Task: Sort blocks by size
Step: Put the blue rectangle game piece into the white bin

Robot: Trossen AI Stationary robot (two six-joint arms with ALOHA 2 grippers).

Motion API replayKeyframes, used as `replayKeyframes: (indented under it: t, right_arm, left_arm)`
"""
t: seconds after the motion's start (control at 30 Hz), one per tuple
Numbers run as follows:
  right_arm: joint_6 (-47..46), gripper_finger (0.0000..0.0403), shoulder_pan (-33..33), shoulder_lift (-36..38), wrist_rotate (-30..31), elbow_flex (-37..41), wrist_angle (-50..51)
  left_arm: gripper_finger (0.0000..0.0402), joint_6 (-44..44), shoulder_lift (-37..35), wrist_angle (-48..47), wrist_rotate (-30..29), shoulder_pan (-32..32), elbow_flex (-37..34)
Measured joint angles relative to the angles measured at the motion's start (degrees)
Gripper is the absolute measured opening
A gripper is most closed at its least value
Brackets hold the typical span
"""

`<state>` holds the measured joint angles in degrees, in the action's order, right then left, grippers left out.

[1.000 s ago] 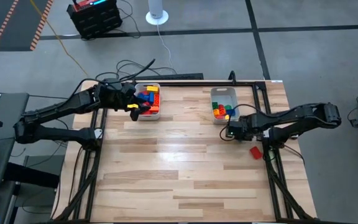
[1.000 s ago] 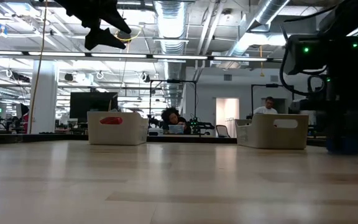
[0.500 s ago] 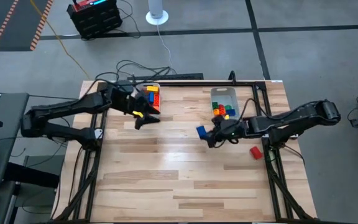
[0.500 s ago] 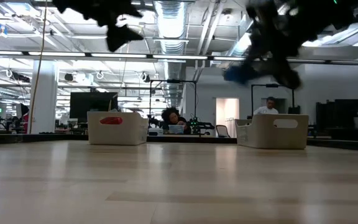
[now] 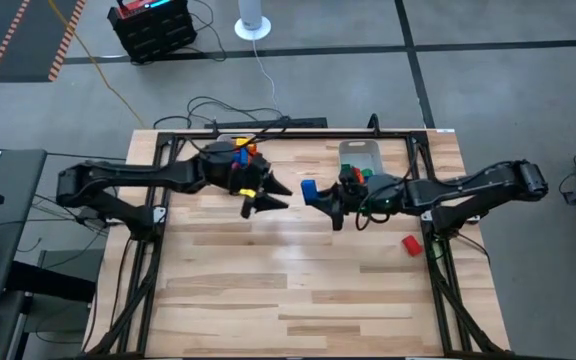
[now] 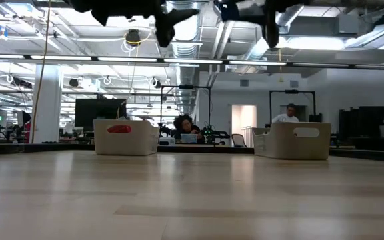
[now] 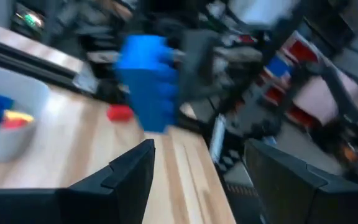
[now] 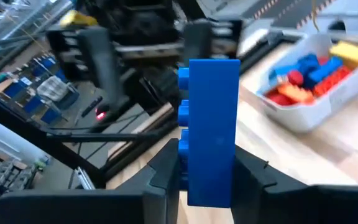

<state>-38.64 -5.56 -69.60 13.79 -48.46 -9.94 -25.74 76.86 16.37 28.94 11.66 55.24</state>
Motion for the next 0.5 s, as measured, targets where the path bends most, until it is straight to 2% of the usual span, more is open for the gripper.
replayKeyframes:
  t: [0.13,0.33,0.5]
  right_arm:
    - [2.9,0.0122,0.0,0.0,0.1,-2.2,0.0]
    - [4.4,0.0122,0.0,0.0,1.1,-3.2,0.0]
    - [4.4,0.0122,-0.4,-0.1,1.2,-3.3,0.0]
  left_arm:
    - [0.0245,-2.8,2.9,6.7,-5.9,-0.4,0.1]
    - [0.0245,-7.7,6.6,20.4,-8.5,-1.9,0.2]
    - [0.0245,-7.0,7.6,23.5,-16.3,-4.1,0.2]
